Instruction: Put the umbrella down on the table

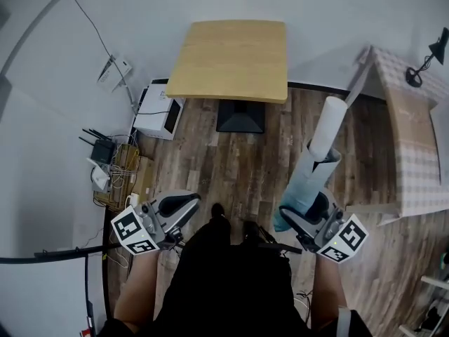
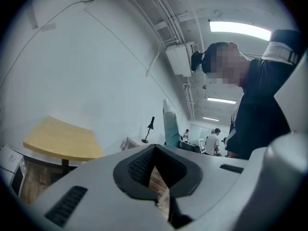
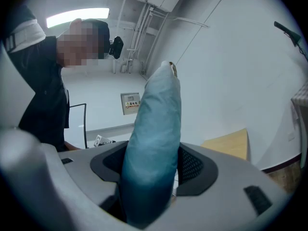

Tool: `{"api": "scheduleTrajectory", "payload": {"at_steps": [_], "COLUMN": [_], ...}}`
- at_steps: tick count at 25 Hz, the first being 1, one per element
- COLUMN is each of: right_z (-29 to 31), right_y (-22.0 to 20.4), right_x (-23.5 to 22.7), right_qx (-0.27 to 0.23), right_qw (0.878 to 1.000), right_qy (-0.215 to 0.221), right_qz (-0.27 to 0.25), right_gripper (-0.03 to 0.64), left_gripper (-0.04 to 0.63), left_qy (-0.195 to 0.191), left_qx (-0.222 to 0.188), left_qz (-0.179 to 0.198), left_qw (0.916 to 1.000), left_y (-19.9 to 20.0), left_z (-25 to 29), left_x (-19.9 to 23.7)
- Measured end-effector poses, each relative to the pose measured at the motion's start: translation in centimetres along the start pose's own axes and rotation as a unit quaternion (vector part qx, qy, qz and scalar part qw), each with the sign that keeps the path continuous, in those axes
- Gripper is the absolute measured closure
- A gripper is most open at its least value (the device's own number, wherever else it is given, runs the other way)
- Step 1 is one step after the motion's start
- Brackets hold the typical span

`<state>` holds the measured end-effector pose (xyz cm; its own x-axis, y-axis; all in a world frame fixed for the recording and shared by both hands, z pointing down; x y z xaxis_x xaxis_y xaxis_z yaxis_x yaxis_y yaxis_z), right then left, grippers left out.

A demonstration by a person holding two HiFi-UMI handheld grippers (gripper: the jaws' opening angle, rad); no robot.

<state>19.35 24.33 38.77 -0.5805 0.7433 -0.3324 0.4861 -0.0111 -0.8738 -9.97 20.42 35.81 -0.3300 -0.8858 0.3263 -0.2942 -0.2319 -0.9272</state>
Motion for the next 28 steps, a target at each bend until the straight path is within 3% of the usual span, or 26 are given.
{"api": "scheduleTrajectory", "payload": {"at_steps": [11, 19, 28], "right_z": [5.0, 13.2, 24.7], "right_y": [-0.1, -0.9, -2.2], "right_x": [-4.6, -8.5, -11.2], "right_qx": [0.005, 0.034, 0.044], "right_qw": [1.000, 0.999, 0.997], "right_qy": [-0.002, -0.029, -0.060], "right_qz": [0.000, -0.009, -0.016], "right_gripper": [0.321, 0.321, 0.321], "left_gripper": [0.583, 0.583, 0.583], "left_qy": [-0.023, -0.053, -0.065], "left_qx": [-0.006, -0.017, -0.045], "left_qz": [-0.010, -0.025, -0.026], "left_qw": [0.9997, 0.9982, 0.9966], "left_y": [1.3, 3.9, 8.0], "left_z": [3.6, 4.7, 1.7], "left_x": [7.3, 16.9, 27.9]}}
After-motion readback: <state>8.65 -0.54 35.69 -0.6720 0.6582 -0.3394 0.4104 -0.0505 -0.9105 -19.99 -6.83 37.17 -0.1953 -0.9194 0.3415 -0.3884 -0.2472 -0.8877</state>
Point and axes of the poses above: the fingertips, and each gripper's own axes: z forward along the fingers, x to its left, y out of its top, the point moved 6 cm from there along -z, backward along the fingers, and after that the axes turned 13 degrees about -x, right-handed, at the moved point
